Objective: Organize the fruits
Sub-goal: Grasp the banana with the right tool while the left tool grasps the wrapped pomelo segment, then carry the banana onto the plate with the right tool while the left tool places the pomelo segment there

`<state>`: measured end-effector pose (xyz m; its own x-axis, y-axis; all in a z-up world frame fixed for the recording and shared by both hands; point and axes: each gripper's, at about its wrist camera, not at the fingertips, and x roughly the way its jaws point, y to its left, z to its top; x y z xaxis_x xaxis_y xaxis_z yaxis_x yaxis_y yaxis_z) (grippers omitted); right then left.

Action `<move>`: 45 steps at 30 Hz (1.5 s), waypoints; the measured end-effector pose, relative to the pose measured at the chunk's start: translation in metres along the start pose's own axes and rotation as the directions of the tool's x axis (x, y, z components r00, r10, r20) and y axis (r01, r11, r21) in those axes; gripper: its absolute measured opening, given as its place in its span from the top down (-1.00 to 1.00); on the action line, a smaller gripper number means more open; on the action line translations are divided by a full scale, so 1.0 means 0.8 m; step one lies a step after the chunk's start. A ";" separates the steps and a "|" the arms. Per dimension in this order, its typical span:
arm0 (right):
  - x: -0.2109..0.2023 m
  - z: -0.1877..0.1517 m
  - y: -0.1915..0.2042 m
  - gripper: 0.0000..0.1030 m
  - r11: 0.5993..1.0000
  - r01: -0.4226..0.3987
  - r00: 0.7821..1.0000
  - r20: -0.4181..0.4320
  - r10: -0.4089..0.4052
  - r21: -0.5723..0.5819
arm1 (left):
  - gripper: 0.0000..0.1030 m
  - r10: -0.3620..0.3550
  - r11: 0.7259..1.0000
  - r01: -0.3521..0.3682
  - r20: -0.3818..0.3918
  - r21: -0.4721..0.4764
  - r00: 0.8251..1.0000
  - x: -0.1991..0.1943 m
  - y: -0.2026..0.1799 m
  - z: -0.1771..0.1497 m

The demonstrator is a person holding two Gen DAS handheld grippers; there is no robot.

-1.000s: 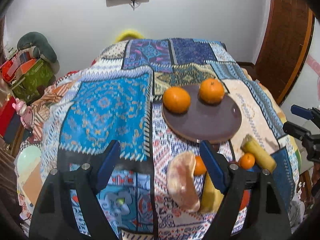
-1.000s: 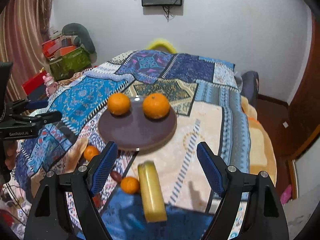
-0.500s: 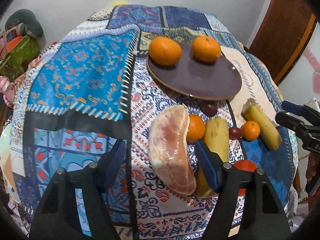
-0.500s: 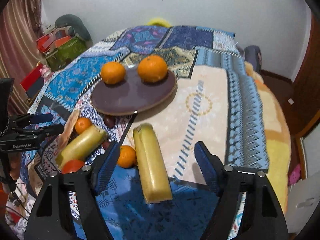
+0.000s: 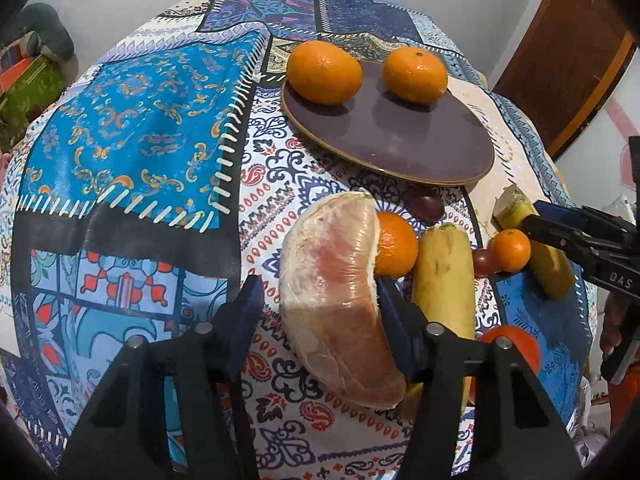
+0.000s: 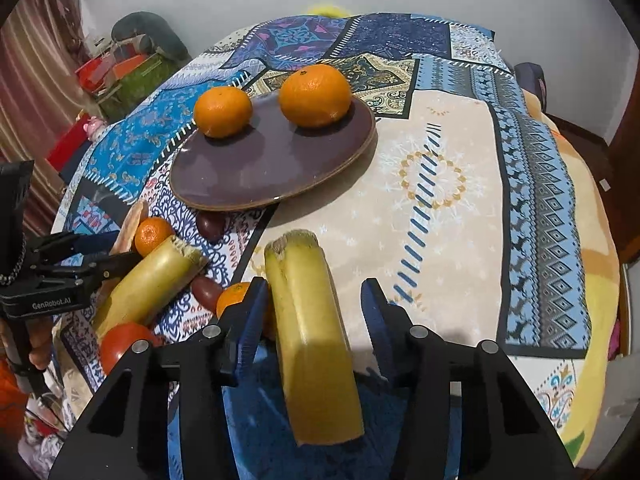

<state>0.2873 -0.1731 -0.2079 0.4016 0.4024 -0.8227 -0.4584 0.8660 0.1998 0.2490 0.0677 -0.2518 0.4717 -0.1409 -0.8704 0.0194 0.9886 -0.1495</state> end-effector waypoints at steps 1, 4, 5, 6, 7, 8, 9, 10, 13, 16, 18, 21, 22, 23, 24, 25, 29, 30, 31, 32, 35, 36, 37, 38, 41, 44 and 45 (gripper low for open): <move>0.001 0.001 0.001 0.13 1.000 -0.002 1.000 0.000 0.002 -0.001 | -0.06 -0.001 1.000 0.001 0.002 0.004 1.000 0.001 -0.001 0.000; 0.005 0.007 0.000 0.13 1.000 -0.008 1.000 -0.005 0.008 -0.004 | 0.06 -0.012 1.000 0.012 0.005 0.010 1.000 0.000 -0.004 -0.001; 0.007 0.008 0.000 0.13 1.000 -0.009 1.000 -0.007 0.009 -0.006 | 0.07 -0.010 1.000 0.010 0.005 0.010 1.000 0.000 -0.004 -0.001; 0.009 0.011 0.000 0.15 1.000 -0.011 1.000 -0.009 0.011 -0.008 | 0.07 -0.009 1.000 0.009 0.005 0.011 1.000 0.000 -0.004 -0.001; 0.009 0.013 0.000 0.24 1.000 -0.016 1.000 -0.011 0.016 -0.010 | 0.08 -0.008 1.000 0.008 0.005 0.011 1.000 0.001 -0.004 0.000; 0.011 0.015 0.000 0.29 1.000 -0.025 1.000 -0.015 0.024 -0.010 | 0.08 -0.008 1.000 0.008 0.005 0.009 1.000 0.001 -0.004 0.001; 0.013 0.017 -0.001 0.38 0.999 -0.038 0.999 -0.021 0.038 -0.007 | 0.09 -0.007 1.000 0.007 0.005 0.005 1.000 0.000 -0.003 0.001; 0.014 0.018 -0.001 0.38 0.999 -0.046 0.999 -0.027 0.046 -0.003 | 0.09 -0.004 1.000 0.004 0.005 0.001 1.000 -0.001 -0.003 0.002; 0.012 0.018 -0.003 0.39 0.999 -0.051 0.998 -0.024 0.051 0.000 | 0.11 0.013 1.000 -0.013 0.009 -0.005 1.000 -0.004 -0.002 0.004; 0.004 0.015 -0.005 0.39 0.999 -0.039 0.999 -0.012 0.039 0.007 | 0.12 0.034 0.999 -0.034 0.028 -0.002 0.999 -0.013 -0.001 0.005; -0.006 0.013 -0.006 0.39 0.999 -0.034 0.999 0.008 0.034 0.009 | 0.12 0.035 0.999 -0.035 0.045 -0.004 0.998 -0.023 0.000 0.007; -0.023 0.016 -0.008 0.39 1.000 -0.018 0.999 0.041 0.017 0.020 | 0.12 0.040 0.999 -0.039 0.072 -0.009 0.997 -0.037 0.000 0.011; -0.031 0.017 -0.009 0.39 1.000 -0.009 0.998 0.059 0.008 0.021 | 0.12 0.041 0.999 -0.040 0.081 -0.009 0.996 -0.042 -0.001 0.012; -0.037 0.018 -0.010 0.39 1.000 -0.004 0.997 0.074 0.002 0.023 | 0.12 0.041 0.999 -0.041 0.091 -0.009 0.995 -0.048 -0.002 0.014; -0.046 0.020 -0.011 0.40 1.000 0.001 0.996 0.094 -0.004 0.025 | 0.12 0.043 0.999 -0.042 0.103 -0.007 0.994 -0.055 -0.003 0.016; -0.052 0.021 -0.012 0.40 1.000 0.004 0.994 0.107 -0.007 0.025 | 0.12 0.044 0.999 -0.044 0.110 -0.005 0.993 -0.058 -0.005 0.017; -0.074 0.027 -0.010 0.40 1.000 0.019 0.987 0.156 -0.022 0.018 | 0.12 0.053 0.998 -0.054 0.150 0.008 0.987 -0.077 -0.013 0.027; -0.080 0.029 -0.009 0.40 1.000 0.022 0.985 0.172 -0.025 0.017 | 0.12 0.053 0.998 -0.055 0.163 0.011 0.985 -0.082 -0.015 0.031; -0.083 0.030 -0.008 0.41 1.000 0.025 0.983 0.180 -0.027 0.015 | 0.12 0.051 0.998 -0.054 0.169 0.011 0.984 -0.084 -0.017 0.034; -0.086 0.032 -0.008 0.41 1.000 0.028 0.981 0.189 -0.030 0.013 | 0.12 0.049 0.999 -0.052 0.177 0.012 0.983 -0.087 -0.018 0.037; -0.090 0.038 -0.005 0.41 0.999 0.032 0.978 0.208 -0.033 0.008 | 0.12 0.045 0.999 -0.048 0.198 0.013 0.979 -0.094 -0.022 0.047; -0.091 0.041 -0.004 0.42 0.999 0.033 0.976 0.214 -0.033 0.006 | 0.12 0.044 0.999 -0.047 0.205 0.013 0.978 -0.096 -0.024 0.051; -0.091 0.044 -0.003 0.42 0.999 0.034 0.975 0.220 -0.034 0.005 | 0.12 0.043 0.999 -0.046 0.211 0.012 0.977 -0.097 -0.025 0.053; -0.091 0.047 -0.002 0.42 0.999 0.034 0.973 0.227 -0.034 0.003 | 0.12 0.041 0.999 -0.045 0.216 0.012 0.976 -0.098 -0.026 0.058; -0.094 0.056 0.002 0.42 1.000 0.024 0.970 0.244 -0.023 -0.003 | 0.12 0.040 0.999 -0.045 0.226 0.014 0.973 -0.096 -0.029 0.069; -0.093 0.066 0.010 0.42 0.999 0.022 0.967 0.255 -0.014 -0.026 | 0.12 0.036 0.999 -0.041 0.232 0.016 0.972 -0.093 -0.028 0.081; -0.094 0.068 0.012 0.42 0.999 0.024 0.966 0.258 -0.014 -0.035 | 0.12 0.034 0.999 -0.039 0.233 0.016 0.972 -0.091 -0.029 0.084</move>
<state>0.2957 -0.1788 -0.1156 0.5988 0.4529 -0.6606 -0.4762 0.8644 0.1611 0.2735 0.0590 -0.1532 0.6648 -0.0904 -0.7416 0.0148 0.9940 -0.1079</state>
